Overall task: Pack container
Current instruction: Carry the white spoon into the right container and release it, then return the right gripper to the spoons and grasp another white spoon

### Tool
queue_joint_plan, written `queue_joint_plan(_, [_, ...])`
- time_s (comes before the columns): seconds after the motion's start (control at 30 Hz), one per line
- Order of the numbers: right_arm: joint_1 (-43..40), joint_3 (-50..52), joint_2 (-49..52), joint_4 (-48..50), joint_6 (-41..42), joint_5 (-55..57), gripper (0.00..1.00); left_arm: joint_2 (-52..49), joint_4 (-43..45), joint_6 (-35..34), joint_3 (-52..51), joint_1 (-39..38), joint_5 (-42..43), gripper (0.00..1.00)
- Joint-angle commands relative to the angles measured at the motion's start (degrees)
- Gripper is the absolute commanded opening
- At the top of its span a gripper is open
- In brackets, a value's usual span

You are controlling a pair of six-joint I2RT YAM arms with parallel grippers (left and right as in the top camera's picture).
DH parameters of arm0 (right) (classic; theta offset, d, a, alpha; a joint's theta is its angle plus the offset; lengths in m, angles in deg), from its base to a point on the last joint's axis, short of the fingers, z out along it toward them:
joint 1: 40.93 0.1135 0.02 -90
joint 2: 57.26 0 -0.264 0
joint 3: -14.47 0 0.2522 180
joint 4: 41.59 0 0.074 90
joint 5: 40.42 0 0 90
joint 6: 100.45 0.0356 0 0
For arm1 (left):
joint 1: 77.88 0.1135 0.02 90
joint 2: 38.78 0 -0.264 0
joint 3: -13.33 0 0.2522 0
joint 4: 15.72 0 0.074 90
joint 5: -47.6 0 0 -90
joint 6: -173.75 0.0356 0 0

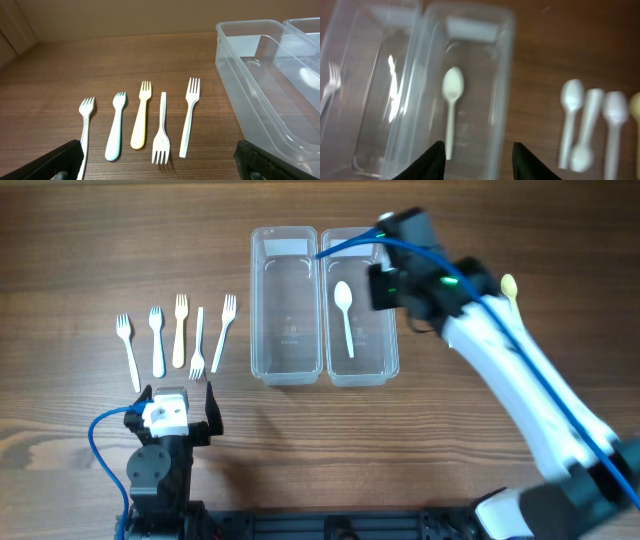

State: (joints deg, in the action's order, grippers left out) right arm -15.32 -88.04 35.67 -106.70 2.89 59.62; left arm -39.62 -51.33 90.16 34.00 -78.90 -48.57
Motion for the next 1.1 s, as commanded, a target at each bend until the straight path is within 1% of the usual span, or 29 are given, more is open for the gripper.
queue_joint_plan(0.0, [-4.3, -0.8, -2.1, -2.8, -3.9, 6.3, 0.44, 0.3, 0.0, 0.7, -0.3, -0.2, 0.1, 1.0])
queue_joint_plan(0.2, [-12.5, 1.6, 1.3, -2.8, -5.7, 6.2, 0.45, 0.3, 0.0, 0.7, -0.3, -0.2, 0.1, 1.0])
queue_joint_plan(0.23, [-15.2, 2.1, 3.3, -1.9, -5.9, 5.7, 0.45, 0.3, 0.0, 0.7, -0.3, -0.2, 0.1, 1.0])
queue_joint_plan(0.4, [-20.0, 2.1, 9.3, -1.0, -6.0, 5.3, 0.44, 0.3, 0.0, 0.7, -0.3, -0.2, 0.1, 1.0])
queue_joint_plan(0.43, [-21.2, 2.1, 12.0, -0.3, -6.0, 4.6, 0.43, 0.3, 0.0, 0.7, -0.3, -0.2, 0.1, 1.0])
queue_joint_plan(0.47, [-21.7, 2.1, 13.4, 0.2, -6.6, 3.3, 0.43, 0.3, 0.0, 0.7, -0.3, -0.2, 0.1, 1.0])
queue_joint_plan(0.5, [-22.1, 2.1, 14.8, 0.7, -7.6, 1.8, 0.39, 0.3, 0.0, 0.7, -0.3, -0.2, 0.1, 1.0])
queue_joint_plan(0.63, [-22.3, 2.1, 19.0, 1.9, -8.4, 0.0, 0.32, 0.3, 0.0, 0.7, -0.3, -0.2, 0.1, 1.0])
queue_joint_plan(1.07, [-22.1, 2.2, 25.9, 4.5, -8.7, -0.7, 0.32, 0.3, 0.0, 0.7, -0.3, -0.2, 0.1, 1.0])
